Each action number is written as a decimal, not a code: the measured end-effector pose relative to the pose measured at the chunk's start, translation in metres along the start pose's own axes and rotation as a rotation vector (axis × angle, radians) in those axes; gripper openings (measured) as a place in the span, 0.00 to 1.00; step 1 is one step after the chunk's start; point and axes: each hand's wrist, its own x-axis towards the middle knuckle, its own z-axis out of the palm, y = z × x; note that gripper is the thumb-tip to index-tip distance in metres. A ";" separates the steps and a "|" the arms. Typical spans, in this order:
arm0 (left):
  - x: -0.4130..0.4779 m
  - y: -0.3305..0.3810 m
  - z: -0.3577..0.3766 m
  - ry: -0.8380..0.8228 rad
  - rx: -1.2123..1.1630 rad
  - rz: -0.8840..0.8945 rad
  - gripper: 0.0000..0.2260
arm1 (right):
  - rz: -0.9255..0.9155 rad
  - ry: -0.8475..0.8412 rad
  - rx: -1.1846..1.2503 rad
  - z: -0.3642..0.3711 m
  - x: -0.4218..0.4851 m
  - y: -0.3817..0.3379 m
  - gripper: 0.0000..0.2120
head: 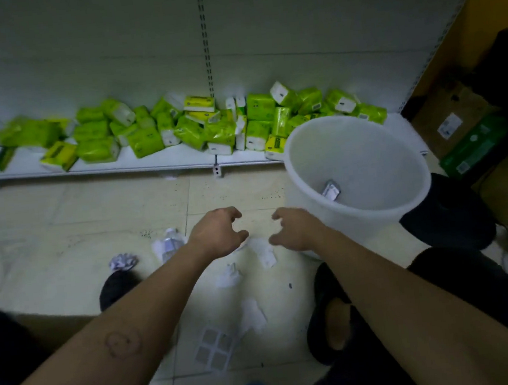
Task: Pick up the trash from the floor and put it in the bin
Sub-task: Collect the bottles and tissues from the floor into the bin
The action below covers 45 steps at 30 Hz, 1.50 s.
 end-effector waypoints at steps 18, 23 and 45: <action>-0.038 -0.145 0.182 -0.738 -0.003 -0.323 0.16 | 0.075 -0.780 -0.512 0.219 0.086 0.018 0.28; -0.031 -0.167 0.228 -0.928 0.080 -0.312 0.25 | 0.111 -0.844 -0.443 0.270 0.099 0.055 0.35; 0.018 -0.137 0.171 -0.257 -0.113 -0.244 0.14 | -0.061 -0.450 -0.010 0.170 0.102 0.052 0.18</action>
